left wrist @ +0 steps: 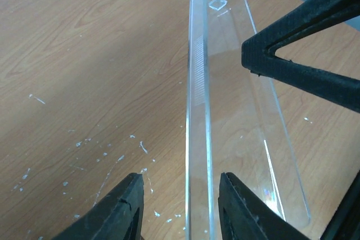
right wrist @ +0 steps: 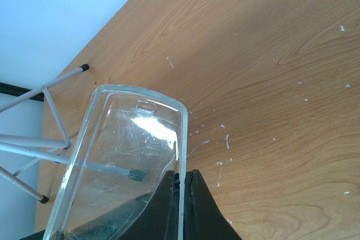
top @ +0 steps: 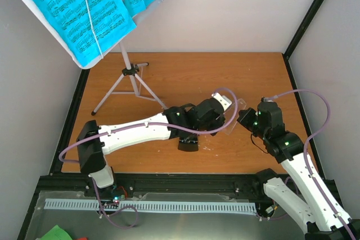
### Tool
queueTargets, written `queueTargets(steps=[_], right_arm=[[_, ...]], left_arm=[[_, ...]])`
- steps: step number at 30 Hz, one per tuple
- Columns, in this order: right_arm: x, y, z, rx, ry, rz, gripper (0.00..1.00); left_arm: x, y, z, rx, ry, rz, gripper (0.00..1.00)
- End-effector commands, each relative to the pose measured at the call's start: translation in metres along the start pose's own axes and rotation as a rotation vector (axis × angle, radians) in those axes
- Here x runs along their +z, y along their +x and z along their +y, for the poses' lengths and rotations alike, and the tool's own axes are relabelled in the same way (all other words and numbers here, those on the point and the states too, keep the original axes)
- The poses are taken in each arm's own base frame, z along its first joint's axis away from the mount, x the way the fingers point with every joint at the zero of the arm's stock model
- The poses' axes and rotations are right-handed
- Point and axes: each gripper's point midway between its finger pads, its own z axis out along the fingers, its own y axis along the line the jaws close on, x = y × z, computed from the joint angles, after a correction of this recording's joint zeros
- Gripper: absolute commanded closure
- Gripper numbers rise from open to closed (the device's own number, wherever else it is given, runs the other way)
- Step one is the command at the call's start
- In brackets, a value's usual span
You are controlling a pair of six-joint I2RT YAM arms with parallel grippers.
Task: Pack up the instrument practice props
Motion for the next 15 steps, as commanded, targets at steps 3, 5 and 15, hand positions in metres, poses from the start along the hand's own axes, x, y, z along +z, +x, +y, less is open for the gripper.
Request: queueTargets(steps=[3,5,15], right_arm=[[0.0019,-0.0007,-0.0048,0.008,0.023,-0.011,0.97],[0.0031,-0.0003,-0.0055,0.006,0.026,-0.011,0.97],[0.0079,0.0015,-0.0058,-0.003,0.027,-0.002,0.97]], left_arm=[[-0.0040,-0.0111,-0.0032,0.069,-0.079,-0.021,0.65],[-0.0039,-0.0115,-0.0039,0.082,-0.091,-0.024,0.67],[0.0020,-0.0064,-0.0088,0.147,-0.127,-0.014,0.88]])
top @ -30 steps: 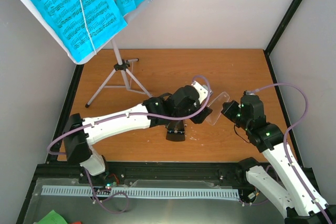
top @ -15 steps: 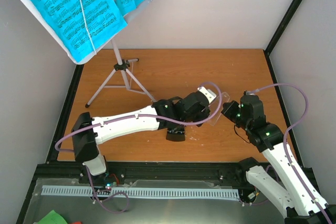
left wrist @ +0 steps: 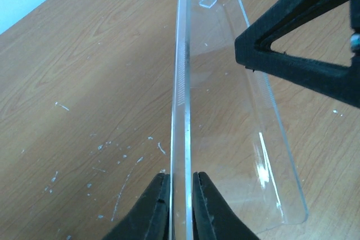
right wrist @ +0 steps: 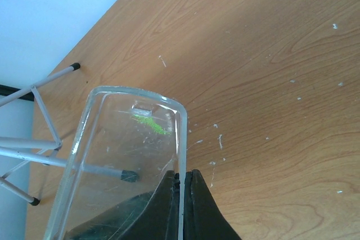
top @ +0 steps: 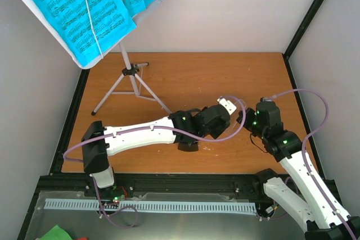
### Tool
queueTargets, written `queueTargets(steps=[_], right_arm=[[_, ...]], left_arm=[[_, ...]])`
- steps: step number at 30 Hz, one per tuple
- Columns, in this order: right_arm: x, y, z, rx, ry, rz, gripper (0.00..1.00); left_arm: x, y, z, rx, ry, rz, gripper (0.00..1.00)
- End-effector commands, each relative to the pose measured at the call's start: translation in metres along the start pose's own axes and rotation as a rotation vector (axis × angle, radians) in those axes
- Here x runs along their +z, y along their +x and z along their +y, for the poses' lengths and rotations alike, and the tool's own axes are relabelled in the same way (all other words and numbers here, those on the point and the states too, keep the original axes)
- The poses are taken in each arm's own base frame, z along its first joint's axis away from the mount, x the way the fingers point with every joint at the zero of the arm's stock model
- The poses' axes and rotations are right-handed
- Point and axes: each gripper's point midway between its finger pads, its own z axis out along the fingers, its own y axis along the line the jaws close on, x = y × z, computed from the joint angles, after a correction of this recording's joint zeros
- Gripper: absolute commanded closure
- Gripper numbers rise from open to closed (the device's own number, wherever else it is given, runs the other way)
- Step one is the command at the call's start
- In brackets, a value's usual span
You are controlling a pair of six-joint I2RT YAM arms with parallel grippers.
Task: Pack up the instrument practice props
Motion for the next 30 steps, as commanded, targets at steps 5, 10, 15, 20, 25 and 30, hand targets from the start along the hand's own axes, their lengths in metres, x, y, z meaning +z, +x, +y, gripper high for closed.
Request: queueTargets(steps=[5,10,15,20,25,30], right_arm=[[0.002,0.000,-0.001,0.001,-0.003,-0.011,0.97],[0.002,0.002,-0.003,-0.007,-0.001,-0.009,0.97],[-0.004,0.001,0.000,-0.008,-0.029,-0.024,0.97],[-0.013,-0.002,0.007,-0.020,-0.072,-0.039,0.86],[-0.029,-0.006,0.005,-0.075,-0.062,-0.064,0.65],[-0.061,-0.015,0.028,-0.151,-0.207,-0.137,0.46]], left_arm=[[-0.001,-0.009,-0.005,0.056,-0.021,-0.015,1.00],[-0.003,-0.009,-0.009,0.031,0.006,-0.019,1.00],[-0.005,-0.009,-0.012,-0.005,0.032,-0.032,1.00],[-0.009,-0.013,-0.012,-0.033,0.042,-0.047,1.00],[-0.013,-0.018,0.001,-0.065,-0.022,-0.051,1.00],[-0.016,-0.020,0.002,-0.129,0.048,-0.064,1.00]])
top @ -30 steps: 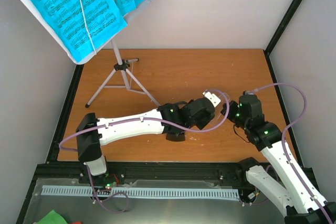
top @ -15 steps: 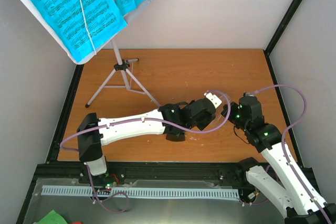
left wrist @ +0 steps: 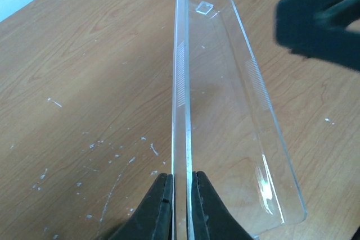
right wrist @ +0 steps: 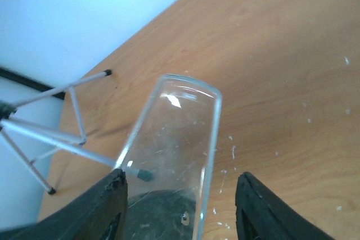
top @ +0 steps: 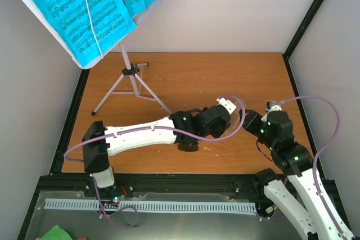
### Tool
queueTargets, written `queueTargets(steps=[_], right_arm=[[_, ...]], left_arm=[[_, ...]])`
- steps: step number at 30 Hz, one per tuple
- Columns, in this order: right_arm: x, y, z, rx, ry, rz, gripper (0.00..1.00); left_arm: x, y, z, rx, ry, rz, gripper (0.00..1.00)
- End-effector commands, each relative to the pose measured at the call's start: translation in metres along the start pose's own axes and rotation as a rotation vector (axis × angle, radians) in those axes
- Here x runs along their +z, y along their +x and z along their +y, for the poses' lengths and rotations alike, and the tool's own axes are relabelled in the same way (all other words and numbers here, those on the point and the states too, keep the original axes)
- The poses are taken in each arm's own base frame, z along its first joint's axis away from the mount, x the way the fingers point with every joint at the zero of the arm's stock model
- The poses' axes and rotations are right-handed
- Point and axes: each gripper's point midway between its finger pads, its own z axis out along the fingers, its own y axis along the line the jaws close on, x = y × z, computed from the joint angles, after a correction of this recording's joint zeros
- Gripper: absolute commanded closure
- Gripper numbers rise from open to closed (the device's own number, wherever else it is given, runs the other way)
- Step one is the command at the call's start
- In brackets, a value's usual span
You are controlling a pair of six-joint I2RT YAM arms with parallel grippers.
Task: Pack up the instrument practice props
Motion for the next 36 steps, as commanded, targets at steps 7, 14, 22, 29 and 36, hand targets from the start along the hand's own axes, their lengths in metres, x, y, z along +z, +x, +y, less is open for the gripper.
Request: queueTargets(steps=[7,14,22,29,36], right_arm=[[-0.046,-0.018,0.054,-0.163,-0.295,-0.107,0.22],[-0.090,-0.027,0.111,-0.247,-0.617,-0.180,0.03],[-0.124,-0.011,0.173,-0.256,-1.009,-0.031,0.00],[-0.139,-0.005,0.200,-0.248,-1.229,0.079,0.00],[-0.160,-0.009,0.209,-0.247,-1.343,0.069,0.04]], left_arm=[[-0.054,-0.043,0.008,-0.311,0.352,-0.171,1.00],[-0.124,-0.055,0.031,-0.504,0.701,-0.330,1.00],[-0.179,-0.059,0.028,-0.523,1.007,-0.429,1.00],[-0.198,-0.061,0.018,-0.503,1.150,-0.442,1.00],[-0.207,-0.065,0.014,-0.506,1.218,-0.443,1.00]])
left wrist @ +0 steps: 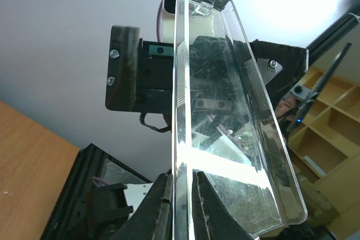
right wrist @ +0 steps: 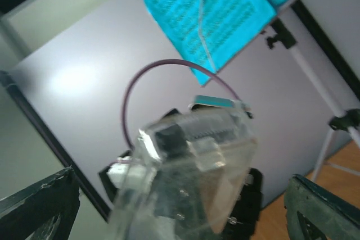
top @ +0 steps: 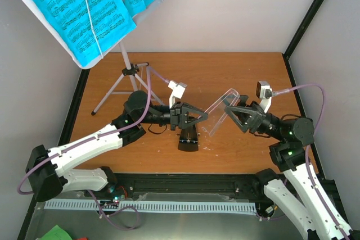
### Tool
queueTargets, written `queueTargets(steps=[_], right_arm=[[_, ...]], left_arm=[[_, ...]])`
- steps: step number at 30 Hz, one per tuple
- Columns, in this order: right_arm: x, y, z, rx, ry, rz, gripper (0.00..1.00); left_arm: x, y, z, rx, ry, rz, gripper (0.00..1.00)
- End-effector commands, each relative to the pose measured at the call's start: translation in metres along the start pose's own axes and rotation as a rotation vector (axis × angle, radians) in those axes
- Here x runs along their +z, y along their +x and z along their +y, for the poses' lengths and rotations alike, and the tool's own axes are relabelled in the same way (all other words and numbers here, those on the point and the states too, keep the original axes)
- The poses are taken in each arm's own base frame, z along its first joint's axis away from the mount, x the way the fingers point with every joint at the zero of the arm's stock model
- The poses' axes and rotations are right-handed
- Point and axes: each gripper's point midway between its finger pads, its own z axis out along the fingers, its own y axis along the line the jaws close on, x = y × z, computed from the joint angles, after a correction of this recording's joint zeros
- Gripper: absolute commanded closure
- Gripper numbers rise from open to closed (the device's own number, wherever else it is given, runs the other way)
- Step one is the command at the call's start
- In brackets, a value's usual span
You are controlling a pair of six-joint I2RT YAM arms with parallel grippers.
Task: Pack up the instrument practice props
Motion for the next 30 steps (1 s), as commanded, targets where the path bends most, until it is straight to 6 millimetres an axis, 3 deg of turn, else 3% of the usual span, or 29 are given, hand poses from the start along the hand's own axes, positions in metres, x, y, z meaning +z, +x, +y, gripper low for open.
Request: queueTargets(steps=[1,17,30], right_arm=[[-0.003,-0.006,0.040,-0.049,-0.165,-0.010,0.05],[-0.003,-0.008,0.045,-0.073,-0.186,-0.009,0.31],[-0.004,-0.004,0.053,-0.095,-0.224,0.010,0.21]], left_arm=[[0.000,-0.009,-0.022,0.016,0.101,-0.005,1.00],[0.001,-0.010,-0.022,-0.017,0.119,-0.008,1.00],[0.004,-0.011,-0.021,-0.041,0.123,-0.003,1.00]])
